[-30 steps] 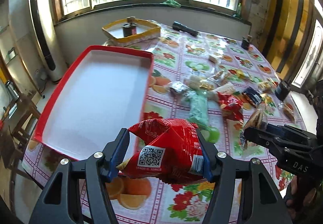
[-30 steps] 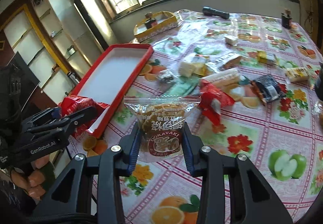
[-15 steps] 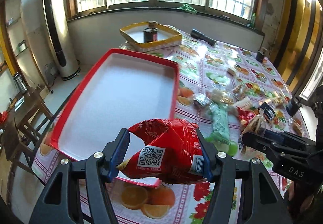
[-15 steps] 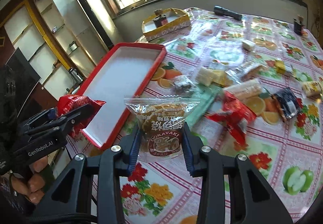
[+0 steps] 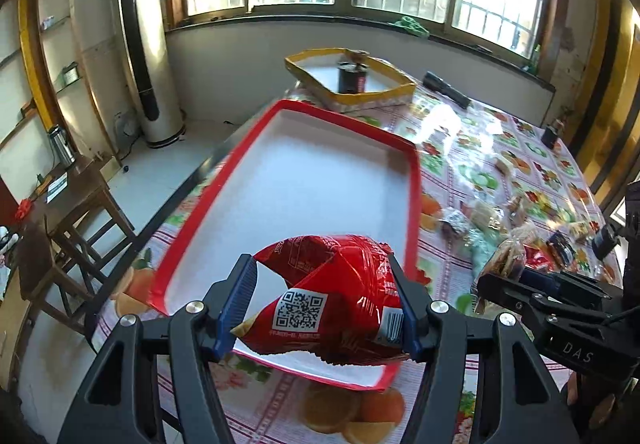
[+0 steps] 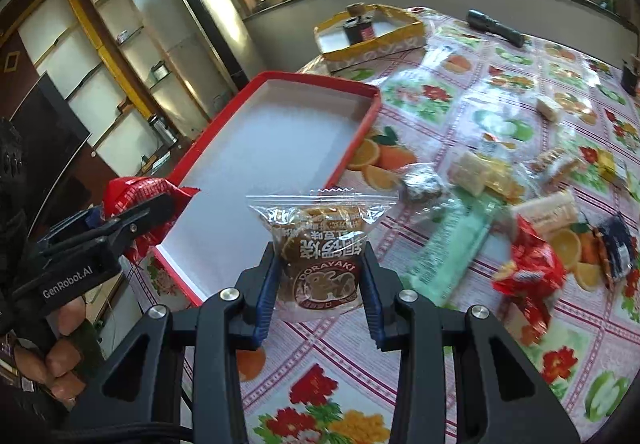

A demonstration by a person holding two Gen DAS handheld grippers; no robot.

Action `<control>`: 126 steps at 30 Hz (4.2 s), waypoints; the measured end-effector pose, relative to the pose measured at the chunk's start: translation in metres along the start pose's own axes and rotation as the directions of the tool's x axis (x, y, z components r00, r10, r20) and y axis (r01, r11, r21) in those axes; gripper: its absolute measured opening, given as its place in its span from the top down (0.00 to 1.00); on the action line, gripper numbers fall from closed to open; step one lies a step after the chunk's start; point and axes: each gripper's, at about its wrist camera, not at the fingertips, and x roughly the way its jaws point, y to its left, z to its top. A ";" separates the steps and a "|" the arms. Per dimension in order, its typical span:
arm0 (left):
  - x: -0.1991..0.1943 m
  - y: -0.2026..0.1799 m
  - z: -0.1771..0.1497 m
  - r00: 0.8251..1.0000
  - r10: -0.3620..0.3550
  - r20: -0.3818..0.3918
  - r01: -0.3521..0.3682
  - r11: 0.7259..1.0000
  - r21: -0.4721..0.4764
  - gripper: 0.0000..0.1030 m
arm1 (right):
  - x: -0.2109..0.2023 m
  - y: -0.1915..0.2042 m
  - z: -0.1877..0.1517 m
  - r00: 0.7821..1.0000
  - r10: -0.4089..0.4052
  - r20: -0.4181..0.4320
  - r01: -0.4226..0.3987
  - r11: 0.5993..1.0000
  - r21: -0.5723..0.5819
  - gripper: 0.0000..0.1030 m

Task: Organize snacks
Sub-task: 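Carry red snack bag with left gripper while right gripper carries dorayaki over red tray, then open left gripper over tray while right gripper releases dorayaki into tray, then move left gripper to green wrapped bar while right gripper approaches red chip bag, then close left gripper on green bar while right gripper grasps red chip bag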

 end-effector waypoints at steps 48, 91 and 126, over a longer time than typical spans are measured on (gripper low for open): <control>0.005 -0.016 -0.002 1.000 -0.026 -0.007 0.026 0.999 0.026 0.24 | -0.043 -0.031 -0.012 0.960 -0.231 0.157 0.232 0.973 0.015 0.24; 0.103 -0.173 -0.022 0.937 -0.139 -0.319 0.250 0.907 0.340 0.24 | 0.002 -0.146 -0.017 0.992 -0.099 -0.077 0.101 0.995 0.023 0.22; 0.115 -0.166 -0.029 0.915 -0.224 -0.336 0.320 0.910 0.263 0.70 | -0.030 -0.192 -0.053 0.994 -0.080 -0.080 0.113 0.704 0.701 0.12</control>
